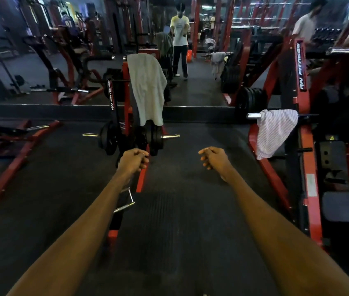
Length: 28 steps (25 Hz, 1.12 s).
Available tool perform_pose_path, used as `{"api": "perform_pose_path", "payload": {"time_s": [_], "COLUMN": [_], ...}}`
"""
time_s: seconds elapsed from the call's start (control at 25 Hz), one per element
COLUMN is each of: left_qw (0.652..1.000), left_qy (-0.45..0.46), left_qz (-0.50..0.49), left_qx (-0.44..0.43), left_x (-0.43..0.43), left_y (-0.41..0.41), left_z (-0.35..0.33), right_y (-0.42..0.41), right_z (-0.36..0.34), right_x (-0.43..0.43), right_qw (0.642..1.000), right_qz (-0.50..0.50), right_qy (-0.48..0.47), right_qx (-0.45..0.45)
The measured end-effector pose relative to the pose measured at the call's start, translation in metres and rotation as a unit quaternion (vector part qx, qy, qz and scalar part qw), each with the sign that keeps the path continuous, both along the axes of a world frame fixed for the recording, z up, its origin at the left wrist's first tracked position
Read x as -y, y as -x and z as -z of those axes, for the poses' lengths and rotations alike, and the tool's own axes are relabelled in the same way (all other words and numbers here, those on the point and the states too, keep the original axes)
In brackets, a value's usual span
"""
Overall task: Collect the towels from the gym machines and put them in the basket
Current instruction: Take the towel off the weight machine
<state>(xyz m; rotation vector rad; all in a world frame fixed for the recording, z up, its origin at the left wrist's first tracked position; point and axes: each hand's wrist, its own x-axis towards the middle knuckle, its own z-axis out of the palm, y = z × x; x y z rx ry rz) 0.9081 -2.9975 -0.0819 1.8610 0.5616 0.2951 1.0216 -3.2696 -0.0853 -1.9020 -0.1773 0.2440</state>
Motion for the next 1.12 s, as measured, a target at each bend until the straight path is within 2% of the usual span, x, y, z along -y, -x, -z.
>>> {"api": "perform_pose_path", "payload": {"time_s": [0.44, 0.68, 0.88, 1.12], "left_qw": [0.999, 0.997, 0.993, 0.987], "left_qy": [0.005, 0.021, 0.025, 0.023], "left_qz": [-0.04, -0.079, -0.116, -0.158], "left_qx": [-0.017, -0.005, -0.012, -0.02], "left_x": [-0.012, -0.076, -0.141, -0.207], "left_y": [-0.274, -0.43, -0.542, -0.637], "left_z": [0.003, 0.013, 0.003, -0.011], "right_y": [-0.303, -0.473, -0.598, -0.721], "right_z": [-0.017, -0.005, -0.02, -0.023], "right_x": [-0.027, -0.105, -0.187, -0.285], "right_qw": [0.999, 0.997, 0.993, 0.989], "right_qz": [-0.051, -0.08, -0.11, -0.145], "right_qy": [0.009, 0.022, 0.036, 0.033], "right_qx": [-0.012, -0.008, -0.005, 0.001]}}
